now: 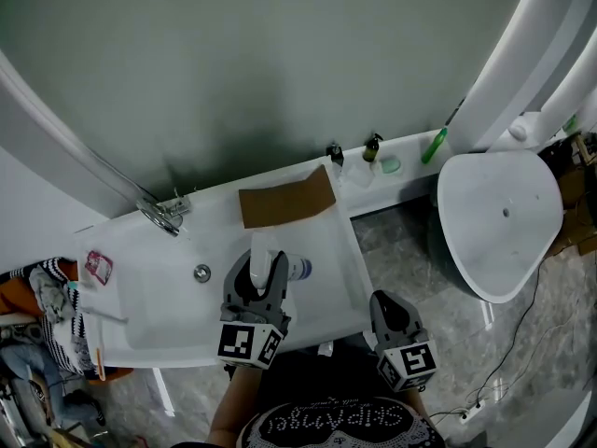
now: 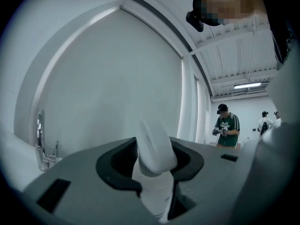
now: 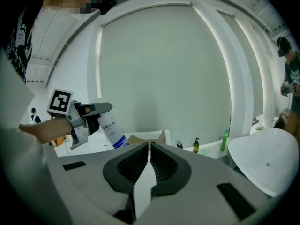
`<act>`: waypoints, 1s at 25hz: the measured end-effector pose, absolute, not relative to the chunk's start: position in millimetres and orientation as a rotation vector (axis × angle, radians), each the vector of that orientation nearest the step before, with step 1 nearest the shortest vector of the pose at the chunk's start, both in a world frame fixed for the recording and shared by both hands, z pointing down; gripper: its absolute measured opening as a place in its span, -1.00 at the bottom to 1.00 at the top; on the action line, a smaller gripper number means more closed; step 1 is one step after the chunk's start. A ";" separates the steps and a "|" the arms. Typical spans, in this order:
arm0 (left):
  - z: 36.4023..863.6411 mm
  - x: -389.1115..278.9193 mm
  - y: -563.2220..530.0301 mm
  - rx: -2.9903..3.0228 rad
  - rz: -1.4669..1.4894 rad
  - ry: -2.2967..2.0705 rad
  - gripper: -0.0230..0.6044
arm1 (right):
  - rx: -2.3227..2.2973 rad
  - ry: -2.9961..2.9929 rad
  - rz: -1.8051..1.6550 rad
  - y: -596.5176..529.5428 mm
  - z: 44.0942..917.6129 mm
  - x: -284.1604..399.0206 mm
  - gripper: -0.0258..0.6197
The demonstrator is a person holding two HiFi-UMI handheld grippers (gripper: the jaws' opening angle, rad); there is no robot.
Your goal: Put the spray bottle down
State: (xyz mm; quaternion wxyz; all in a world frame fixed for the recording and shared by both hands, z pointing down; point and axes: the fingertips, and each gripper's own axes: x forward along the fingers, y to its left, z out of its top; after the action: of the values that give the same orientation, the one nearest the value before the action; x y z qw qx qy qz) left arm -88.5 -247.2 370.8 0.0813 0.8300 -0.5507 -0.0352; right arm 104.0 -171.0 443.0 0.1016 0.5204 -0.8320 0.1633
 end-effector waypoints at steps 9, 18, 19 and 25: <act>416.3 -43.4 -317.0 2.529 -0.038 -1.625 -0.42 | 1.599 -2.393 0.537 -167.3 452.1 120.2 -0.83; 444.7 -3.9 -326.9 2.687 0.195 -1.606 -0.41 | 1.622 -2.366 0.542 -165.6 453.6 127.0 -0.83; 444.9 -0.1 -327.2 2.706 0.202 -1.603 -0.40 | 1.617 -2.368 0.537 -166.8 453.2 126.3 -0.83; 448.5 14.1 -337.8 2.732 0.247 -1.572 -0.39 | 1.564 -2.401 0.519 -173.2 451.3 109.8 -0.83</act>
State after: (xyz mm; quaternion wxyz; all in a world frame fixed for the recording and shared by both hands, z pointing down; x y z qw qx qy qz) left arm 14.1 -337.8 448.5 -0.0101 0.8641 -0.4971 0.0783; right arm 109.8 -173.2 451.3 0.1148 0.5335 -0.8191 0.1770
